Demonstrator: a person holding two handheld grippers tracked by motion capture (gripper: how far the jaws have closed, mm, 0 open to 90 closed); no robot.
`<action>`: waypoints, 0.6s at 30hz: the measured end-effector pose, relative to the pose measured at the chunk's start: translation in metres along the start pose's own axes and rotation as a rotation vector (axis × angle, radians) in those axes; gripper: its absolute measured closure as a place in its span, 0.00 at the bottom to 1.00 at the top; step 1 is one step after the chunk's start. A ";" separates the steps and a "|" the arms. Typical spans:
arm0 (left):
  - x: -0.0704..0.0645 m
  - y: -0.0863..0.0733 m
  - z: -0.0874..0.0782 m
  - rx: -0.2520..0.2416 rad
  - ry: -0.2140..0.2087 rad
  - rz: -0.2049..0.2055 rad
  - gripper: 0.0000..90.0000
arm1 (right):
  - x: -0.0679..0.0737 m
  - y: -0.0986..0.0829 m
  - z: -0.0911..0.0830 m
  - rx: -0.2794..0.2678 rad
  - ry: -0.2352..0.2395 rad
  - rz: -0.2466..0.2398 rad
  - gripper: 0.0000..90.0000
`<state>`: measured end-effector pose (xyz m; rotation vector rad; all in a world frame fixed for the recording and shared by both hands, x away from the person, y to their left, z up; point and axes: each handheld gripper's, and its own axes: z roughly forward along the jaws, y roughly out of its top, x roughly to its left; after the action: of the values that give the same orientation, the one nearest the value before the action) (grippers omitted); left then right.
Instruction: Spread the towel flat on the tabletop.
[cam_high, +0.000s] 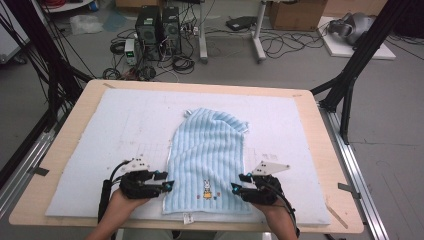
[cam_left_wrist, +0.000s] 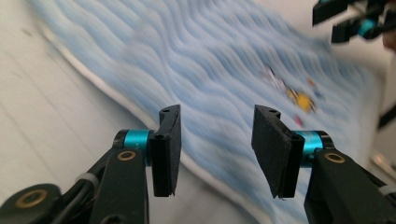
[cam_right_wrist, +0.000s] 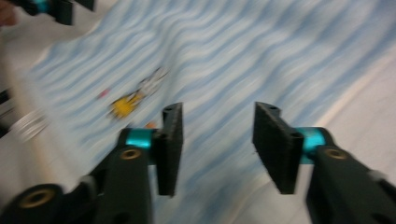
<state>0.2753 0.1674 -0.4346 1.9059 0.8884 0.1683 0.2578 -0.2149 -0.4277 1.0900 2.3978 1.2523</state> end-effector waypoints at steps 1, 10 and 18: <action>0.004 0.003 0.003 -0.009 0.016 0.001 0.54 | -0.001 0.003 0.004 -0.003 -0.023 0.008 0.50; 0.018 0.021 0.048 0.114 0.057 0.062 0.51 | -0.014 0.022 0.054 0.088 -0.154 -0.023 0.58; 0.011 0.009 0.040 0.118 0.002 0.114 0.94 | -0.013 0.019 0.046 0.111 -0.021 -0.018 0.94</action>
<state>0.3070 0.1428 -0.4500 2.0685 0.8069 0.1898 0.2993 -0.1896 -0.4428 1.1031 2.4817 1.1086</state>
